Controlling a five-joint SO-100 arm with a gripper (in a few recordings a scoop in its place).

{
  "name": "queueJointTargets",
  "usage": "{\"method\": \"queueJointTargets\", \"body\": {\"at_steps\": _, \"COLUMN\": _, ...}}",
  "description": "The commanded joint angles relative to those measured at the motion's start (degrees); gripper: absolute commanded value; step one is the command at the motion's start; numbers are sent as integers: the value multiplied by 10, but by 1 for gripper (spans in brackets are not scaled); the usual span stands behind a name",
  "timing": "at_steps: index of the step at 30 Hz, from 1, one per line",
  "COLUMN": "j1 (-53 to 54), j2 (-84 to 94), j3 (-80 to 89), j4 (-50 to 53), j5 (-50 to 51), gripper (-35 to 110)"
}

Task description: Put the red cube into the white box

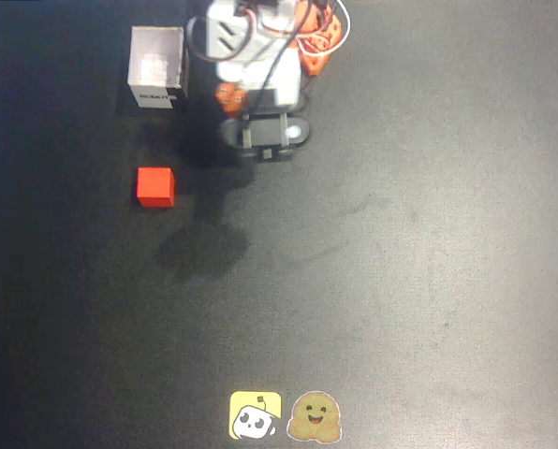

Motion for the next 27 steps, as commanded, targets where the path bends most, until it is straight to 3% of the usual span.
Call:
{"method": "queueJointTargets", "body": {"at_steps": 1, "j1": 40, "j2": -86, "j3": -75, "j4": -18, "j5": -30, "gripper": 0}}
{"method": "queueJointTargets", "body": {"at_steps": 17, "j1": 232, "j2": -463, "j3": -324, "j4": -66, "j5": -69, "gripper": 0}}
{"method": "queueJointTargets", "body": {"at_steps": 27, "j1": 247, "j2": -552, "j3": -345, "j4": -106, "j5": -59, "gripper": 8}}
